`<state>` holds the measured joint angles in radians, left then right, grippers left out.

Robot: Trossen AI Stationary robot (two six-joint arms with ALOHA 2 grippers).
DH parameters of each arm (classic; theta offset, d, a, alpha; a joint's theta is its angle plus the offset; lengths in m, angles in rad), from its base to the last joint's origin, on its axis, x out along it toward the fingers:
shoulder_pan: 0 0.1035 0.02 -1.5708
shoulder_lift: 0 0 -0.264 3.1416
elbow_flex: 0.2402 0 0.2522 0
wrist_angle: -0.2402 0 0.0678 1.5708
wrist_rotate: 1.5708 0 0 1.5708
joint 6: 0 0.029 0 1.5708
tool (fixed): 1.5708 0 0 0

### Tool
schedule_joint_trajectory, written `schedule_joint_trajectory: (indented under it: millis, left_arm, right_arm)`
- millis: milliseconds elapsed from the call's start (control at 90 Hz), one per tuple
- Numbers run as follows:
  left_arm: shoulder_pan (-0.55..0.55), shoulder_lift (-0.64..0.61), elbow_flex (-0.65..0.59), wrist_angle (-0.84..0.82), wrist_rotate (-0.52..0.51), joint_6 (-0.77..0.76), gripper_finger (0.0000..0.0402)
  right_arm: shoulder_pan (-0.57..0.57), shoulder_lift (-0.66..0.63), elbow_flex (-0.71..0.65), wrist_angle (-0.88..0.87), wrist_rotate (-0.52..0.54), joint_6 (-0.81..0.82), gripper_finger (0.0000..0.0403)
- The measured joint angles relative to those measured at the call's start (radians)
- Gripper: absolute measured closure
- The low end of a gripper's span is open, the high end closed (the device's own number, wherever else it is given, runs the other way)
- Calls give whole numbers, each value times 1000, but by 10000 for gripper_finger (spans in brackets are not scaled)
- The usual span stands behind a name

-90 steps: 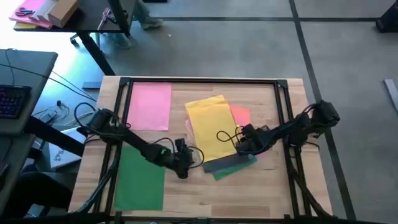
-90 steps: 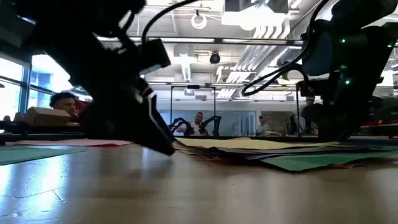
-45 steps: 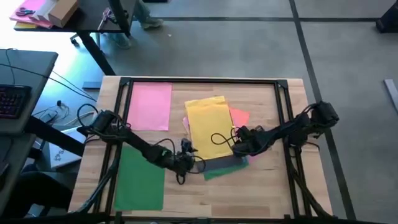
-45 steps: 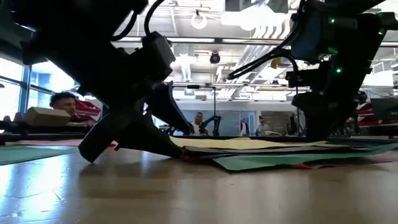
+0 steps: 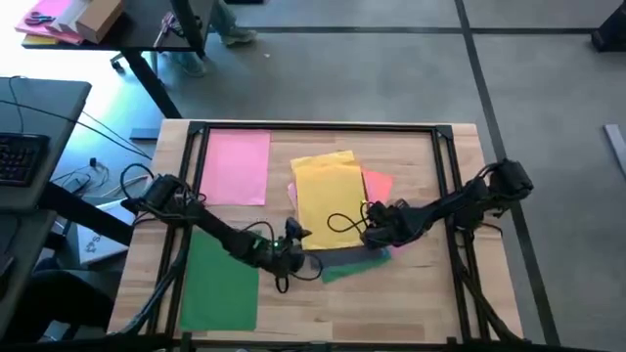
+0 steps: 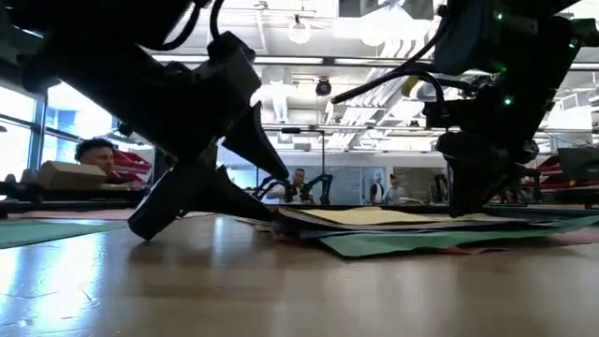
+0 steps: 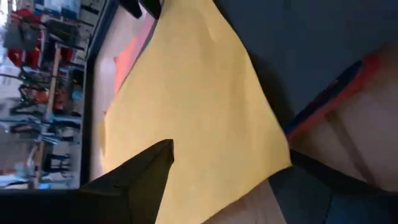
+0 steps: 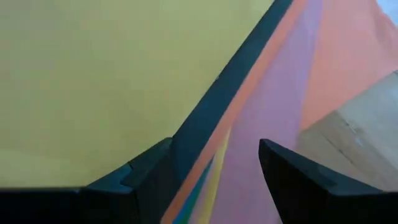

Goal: Organize paper
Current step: Move the yellow color paper to the top right of the table

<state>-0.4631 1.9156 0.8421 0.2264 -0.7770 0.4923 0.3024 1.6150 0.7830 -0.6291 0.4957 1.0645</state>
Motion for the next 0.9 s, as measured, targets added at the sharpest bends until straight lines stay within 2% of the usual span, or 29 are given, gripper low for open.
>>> schedule_joint_trajectory:
  millis: [178, 289, 433, 689, 767, 900]
  left_arm:
    - [8, 0, 0, -3, 4, -18, 163]
    - [29, 0, -1, -3, 31, -45, 181]
    - [37, 0, -1, 0, 46, -55, 235]
    - [31, 3, 7, 4, 9, -167, 383]
    - [30, 5, 26, -12, -34, -220, 393]
    - [28, -41, 62, -27, -76, -201, 399]
  right_arm:
    - [-1, 0, 0, 27, 6, -19, 181]
    - [0, 0, 0, 36, 2, -19, 181]
    - [0, 0, 0, 38, -12, -19, 181]
    - [14, -30, 1, 16, 26, 1, 181]
    - [29, -48, 1, -24, 25, 17, 181]
    - [48, -57, -5, -129, 31, 70, 181]
